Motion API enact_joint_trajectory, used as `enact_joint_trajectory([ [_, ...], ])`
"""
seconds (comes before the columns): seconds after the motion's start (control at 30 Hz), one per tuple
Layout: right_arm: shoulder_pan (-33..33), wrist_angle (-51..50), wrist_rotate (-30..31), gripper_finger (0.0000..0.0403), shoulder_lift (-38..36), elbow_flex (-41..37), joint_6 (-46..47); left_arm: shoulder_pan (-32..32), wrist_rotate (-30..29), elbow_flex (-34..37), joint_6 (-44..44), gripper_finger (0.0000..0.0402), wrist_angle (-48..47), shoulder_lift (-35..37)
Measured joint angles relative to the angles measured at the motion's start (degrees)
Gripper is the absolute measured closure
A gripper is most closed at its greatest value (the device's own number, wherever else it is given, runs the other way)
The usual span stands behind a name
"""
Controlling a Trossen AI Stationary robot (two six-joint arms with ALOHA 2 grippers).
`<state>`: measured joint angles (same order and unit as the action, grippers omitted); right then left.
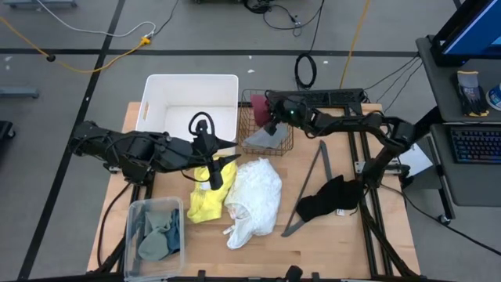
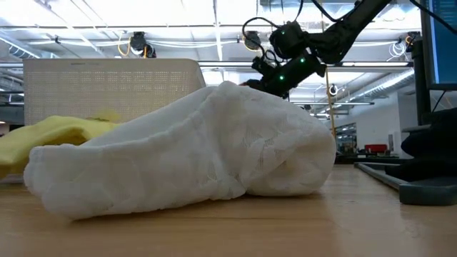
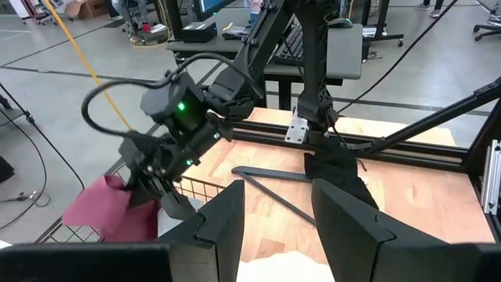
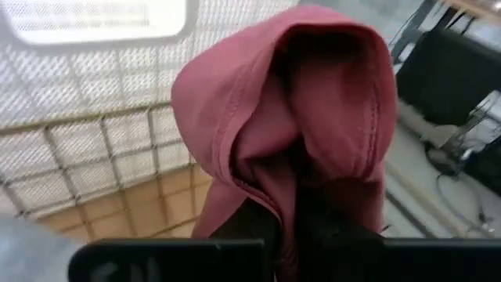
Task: Pick & Place Cloths
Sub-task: Put the pink boxer into the gold wire basket
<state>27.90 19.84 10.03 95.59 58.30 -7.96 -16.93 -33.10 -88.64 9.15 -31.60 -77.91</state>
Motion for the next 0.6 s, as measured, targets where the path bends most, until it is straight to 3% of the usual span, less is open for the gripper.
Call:
enact_joint_trajectory([
  [0.17, -0.33, -4.16, -4.56, 0.0398, 0.25, 0.0, 1.53, 0.02, 0.0, 0.0, -0.51, 0.0249, 0.01, 0.0],
  [0.6, -0.13, -5.06, -8.77, 0.0384, 5.79, -0.09, 1.97, 0.02, 0.02, 0.0, -1.29, 0.0249, 0.03, 0.0],
])
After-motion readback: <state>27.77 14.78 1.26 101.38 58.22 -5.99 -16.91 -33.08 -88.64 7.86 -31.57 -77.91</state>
